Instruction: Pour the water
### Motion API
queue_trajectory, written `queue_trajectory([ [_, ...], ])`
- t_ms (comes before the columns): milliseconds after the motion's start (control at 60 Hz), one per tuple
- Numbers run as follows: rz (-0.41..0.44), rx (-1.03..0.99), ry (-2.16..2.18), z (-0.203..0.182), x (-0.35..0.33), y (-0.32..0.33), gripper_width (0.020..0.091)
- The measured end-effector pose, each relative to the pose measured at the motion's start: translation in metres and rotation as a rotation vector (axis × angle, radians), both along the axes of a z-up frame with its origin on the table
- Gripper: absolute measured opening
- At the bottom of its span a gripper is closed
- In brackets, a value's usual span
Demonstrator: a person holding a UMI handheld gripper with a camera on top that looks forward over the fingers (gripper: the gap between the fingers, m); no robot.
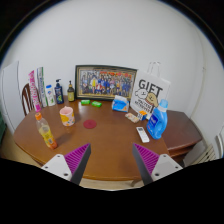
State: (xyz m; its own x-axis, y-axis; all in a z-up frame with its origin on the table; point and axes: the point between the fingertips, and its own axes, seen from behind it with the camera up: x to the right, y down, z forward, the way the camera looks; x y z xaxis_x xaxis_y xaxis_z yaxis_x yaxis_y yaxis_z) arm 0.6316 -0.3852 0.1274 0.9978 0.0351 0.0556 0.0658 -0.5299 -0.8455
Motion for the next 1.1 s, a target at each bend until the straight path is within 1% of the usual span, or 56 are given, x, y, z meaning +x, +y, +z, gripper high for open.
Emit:
queue_trajectory([
  [100, 0.012, -0.019, -0.007, -0.009, -0.012, -0.001, 0.0856],
  [217, 0.037, -0.034, -0.004, -0.023, -0.044, -0.004, 0.0856],
  [350, 0.078, -0.054, 0.011, -0.050, -0.102, -0.008, 0.0857],
  [533, 0.121, -0.073, 0.072, -0.082, -0.209, -0.010, 0.0857],
  [633, 0.135, -0.056, 0.119, -0.092, -0.267, 0.006, 0.0850],
  [700, 0.127, -0.033, 0.144, -0.097, -0.295, 0.026, 0.0851],
  [783, 0.102, 0.006, 0.163, -0.101, -0.316, 0.055, 0.0852],
  [867, 0.083, 0.039, 0.173, -0.108, -0.329, 0.083, 0.0834],
  [900, 0.071, 0.047, 0.167, -0.113, -0.331, 0.093, 0.0818],
  [933, 0.056, 0.049, 0.158, -0.119, -0.330, 0.102, 0.0788],
  [1000, 0.032, 0.063, 0.151, -0.125, -0.328, 0.116, 0.0698],
  [1050, 0.039, 0.075, 0.163, -0.127, -0.332, 0.123, 0.0492],
  [1067, 0.039, 0.083, 0.168, -0.126, -0.331, 0.125, 0.0455],
  [1100, 0.036, 0.095, 0.162, -0.125, -0.329, 0.128, 0.0450],
])
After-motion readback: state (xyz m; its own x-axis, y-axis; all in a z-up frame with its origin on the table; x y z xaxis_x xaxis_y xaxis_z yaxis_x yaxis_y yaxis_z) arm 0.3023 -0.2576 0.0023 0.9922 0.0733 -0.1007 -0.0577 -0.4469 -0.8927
